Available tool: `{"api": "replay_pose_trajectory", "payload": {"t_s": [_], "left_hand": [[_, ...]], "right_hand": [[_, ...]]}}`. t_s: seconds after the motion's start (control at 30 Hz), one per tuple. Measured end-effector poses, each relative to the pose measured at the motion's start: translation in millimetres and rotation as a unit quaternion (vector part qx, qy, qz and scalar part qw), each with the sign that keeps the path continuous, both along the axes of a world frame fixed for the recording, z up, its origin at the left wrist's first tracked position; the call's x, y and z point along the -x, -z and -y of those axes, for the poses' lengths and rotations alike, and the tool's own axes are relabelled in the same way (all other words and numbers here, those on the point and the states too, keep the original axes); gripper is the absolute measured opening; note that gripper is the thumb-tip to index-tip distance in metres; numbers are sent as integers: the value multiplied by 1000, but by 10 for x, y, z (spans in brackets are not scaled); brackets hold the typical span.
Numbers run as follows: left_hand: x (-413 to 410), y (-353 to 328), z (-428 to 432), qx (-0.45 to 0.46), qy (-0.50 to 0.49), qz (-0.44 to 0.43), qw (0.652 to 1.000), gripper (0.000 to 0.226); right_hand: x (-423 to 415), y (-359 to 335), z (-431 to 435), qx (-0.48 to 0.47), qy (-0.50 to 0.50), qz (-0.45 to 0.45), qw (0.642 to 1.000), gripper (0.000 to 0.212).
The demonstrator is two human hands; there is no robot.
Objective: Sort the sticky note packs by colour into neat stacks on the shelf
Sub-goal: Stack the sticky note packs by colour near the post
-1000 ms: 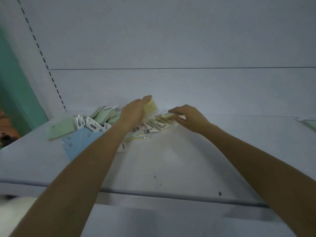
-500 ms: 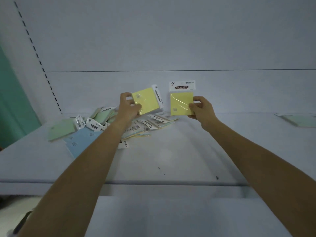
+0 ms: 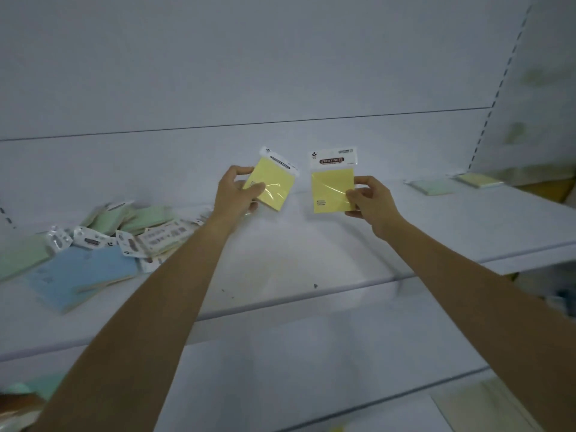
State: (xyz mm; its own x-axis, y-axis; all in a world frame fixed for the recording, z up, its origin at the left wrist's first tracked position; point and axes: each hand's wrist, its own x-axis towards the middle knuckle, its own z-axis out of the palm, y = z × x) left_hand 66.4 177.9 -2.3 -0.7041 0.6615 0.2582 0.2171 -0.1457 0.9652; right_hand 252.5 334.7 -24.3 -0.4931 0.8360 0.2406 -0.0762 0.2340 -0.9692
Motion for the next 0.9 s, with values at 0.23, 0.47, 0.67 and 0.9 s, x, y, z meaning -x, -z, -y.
{"api": "replay_pose_trajectory", "payload": {"t_s": [0.23, 0.47, 0.67, 0.9], "left_hand": [[-970, 60, -793, -3, 56, 5, 998, 34], [-2053, 206, -1645, 24, 63, -26, 997, 51], [-2613, 162, -2295, 41, 66, -26, 997, 51], [-2754, 82, -3150, 16, 47, -47, 998, 52]], "right_hand": [[-1076, 25, -547, 3, 54, -6, 999, 37], [-2165, 79, -1344, -13, 40, -2, 999, 45], [-2728, 95, -2052, -22, 52, 18, 998, 42], [-2882, 10, -2871, -46, 59, 44, 996, 42]]}}
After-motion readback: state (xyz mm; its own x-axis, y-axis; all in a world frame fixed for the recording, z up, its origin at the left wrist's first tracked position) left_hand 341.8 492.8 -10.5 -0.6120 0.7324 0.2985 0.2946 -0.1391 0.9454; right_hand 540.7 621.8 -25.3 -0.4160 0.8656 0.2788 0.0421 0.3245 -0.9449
